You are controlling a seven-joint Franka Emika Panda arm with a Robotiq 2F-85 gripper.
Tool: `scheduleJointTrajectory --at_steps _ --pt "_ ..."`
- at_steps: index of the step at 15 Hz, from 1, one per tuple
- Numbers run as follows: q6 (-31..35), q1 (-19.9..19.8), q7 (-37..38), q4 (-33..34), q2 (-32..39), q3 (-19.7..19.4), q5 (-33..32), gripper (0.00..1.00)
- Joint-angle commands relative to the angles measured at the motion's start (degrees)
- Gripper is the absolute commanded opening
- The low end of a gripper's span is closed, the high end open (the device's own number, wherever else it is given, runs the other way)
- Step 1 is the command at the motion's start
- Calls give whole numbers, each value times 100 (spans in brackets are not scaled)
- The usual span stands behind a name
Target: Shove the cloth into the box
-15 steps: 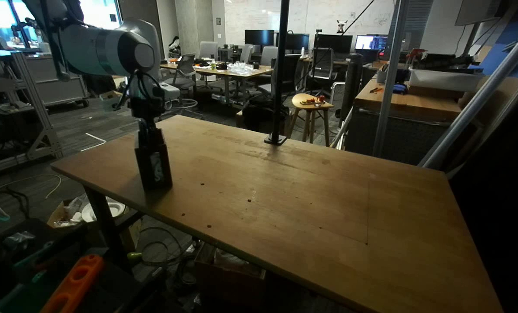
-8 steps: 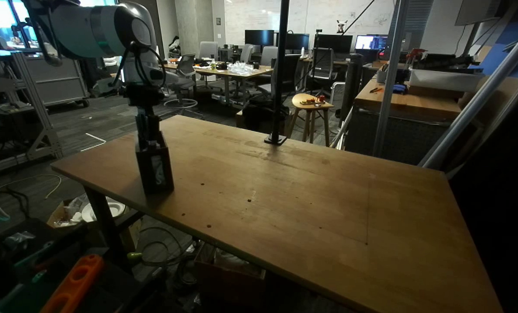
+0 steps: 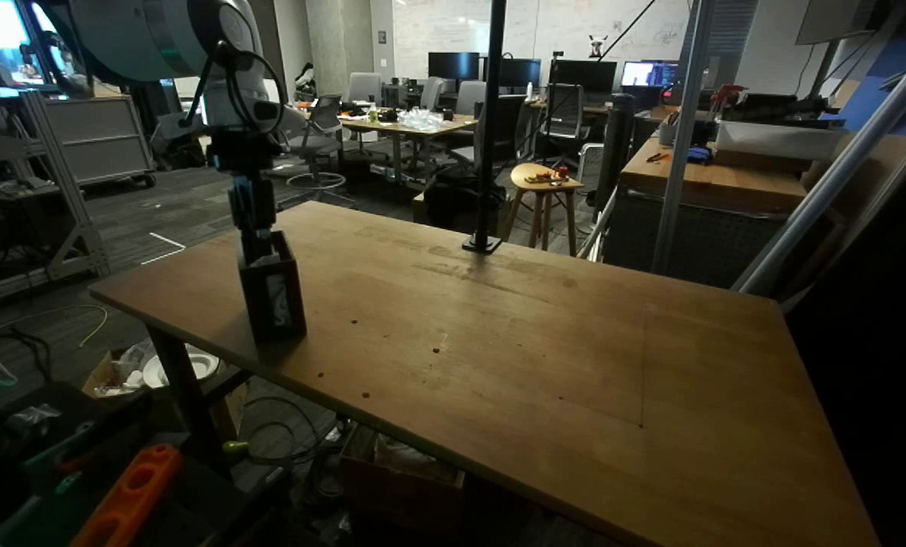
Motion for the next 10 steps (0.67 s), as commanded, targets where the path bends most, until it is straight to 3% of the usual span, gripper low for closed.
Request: scheduleJointTrajectory --at_steps 1,4,6,10 --pt "-284 -28 86 95 -174 100 -204 38" --pt "-364 -22 88 196 -171 138 -285 12" --pt "-366 -21 88 242 -167 157 -336 0" --pt "-185 -43 159 196 -220 158 -348 0"
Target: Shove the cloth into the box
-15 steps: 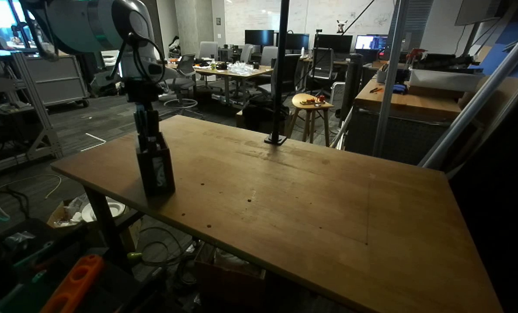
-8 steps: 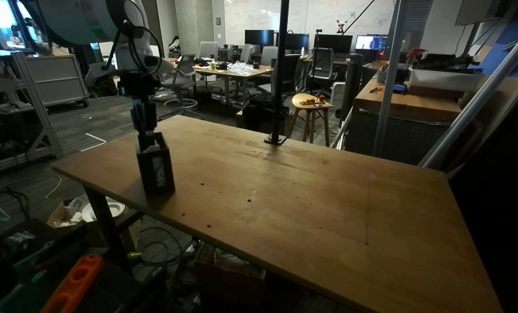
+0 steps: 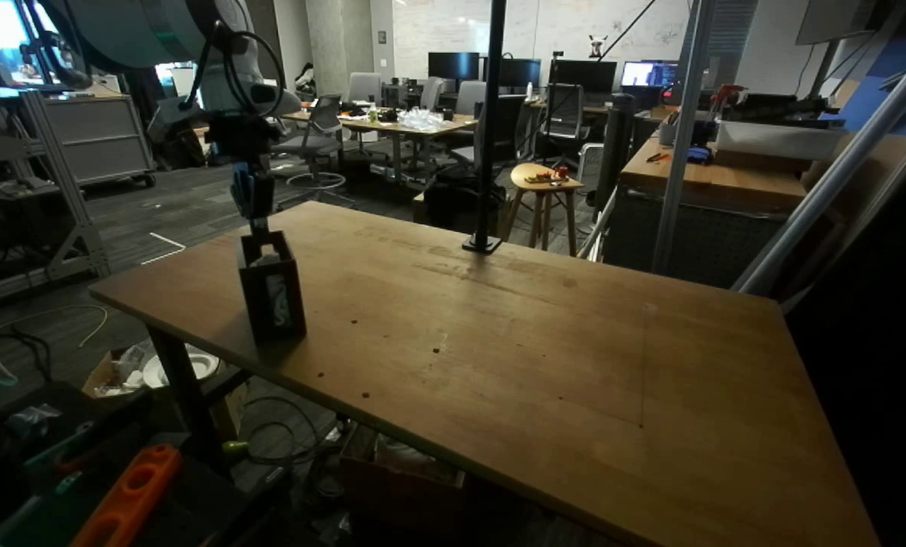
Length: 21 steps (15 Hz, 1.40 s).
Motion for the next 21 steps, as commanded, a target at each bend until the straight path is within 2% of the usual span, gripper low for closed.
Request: scheduleJointTrajectory --at_steps 1,7,11,21 --pt "122 -57 199 -48 -160 48 -64 0" --pt "1049 -157 630 -349 -218 -17 32 0" --pt "1640 -225 759 -568 -233 -66 -164 0" --pt "1694 -240 639 -717 -359 -36 -297 0"
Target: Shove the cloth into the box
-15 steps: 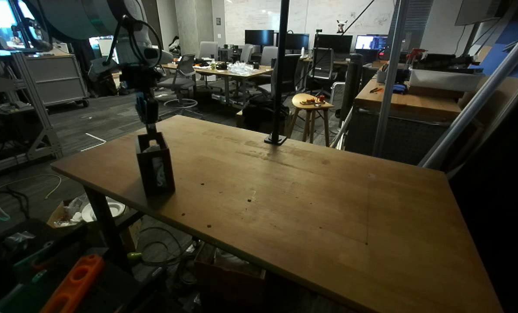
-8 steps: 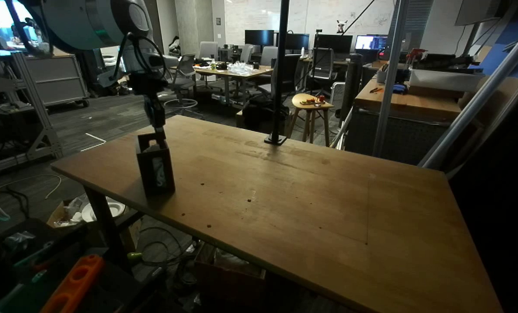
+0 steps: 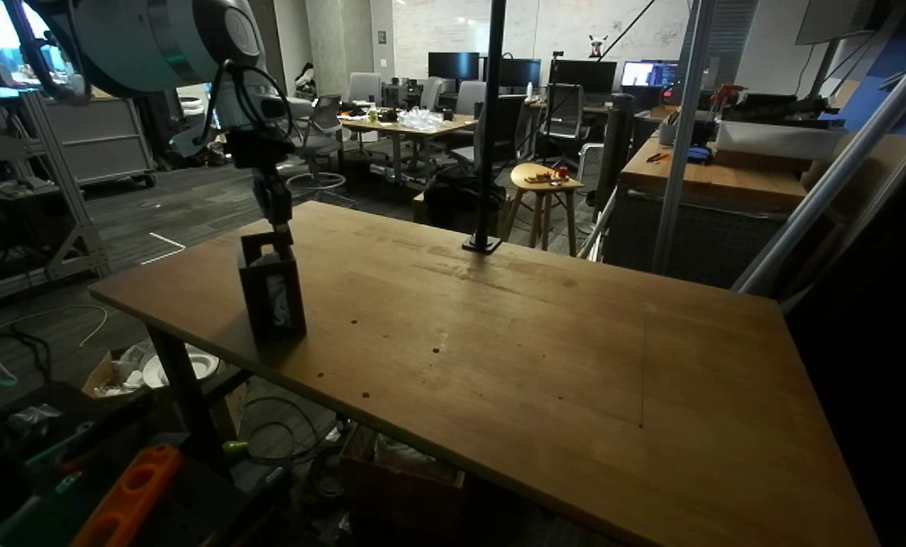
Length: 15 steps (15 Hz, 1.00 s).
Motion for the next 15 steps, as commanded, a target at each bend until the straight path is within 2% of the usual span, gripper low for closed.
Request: scheduleJointTrajectory --at_steps 1,11,15 --pt "53 -12 32 -227 -323 47 -49 0" --pt "165 3 60 -533 -362 200 28 0" --pt "432 1 134 -611 -240 223 -39 0"
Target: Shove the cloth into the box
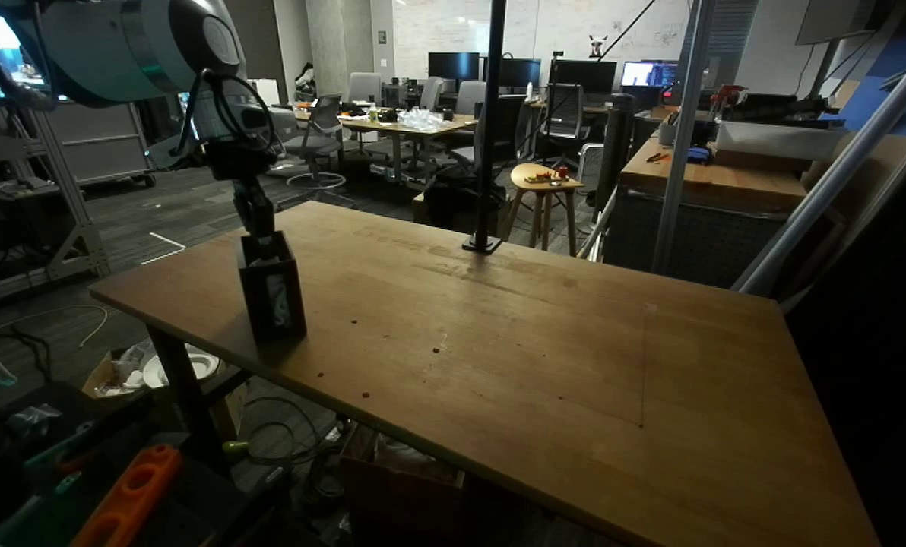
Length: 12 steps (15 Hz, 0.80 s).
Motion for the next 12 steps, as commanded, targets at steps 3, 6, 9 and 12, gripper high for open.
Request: scheduleJointTrajectory --at_steps 3,6,9,12 --pt "659 -8 186 -281 79 17 -5 0" --pt "951 -19 265 -423 186 -30 37 0" --pt "1231 -13 319 -506 358 -79 130 0" --pt "1461 27 271 -488 588 -104 278 0"
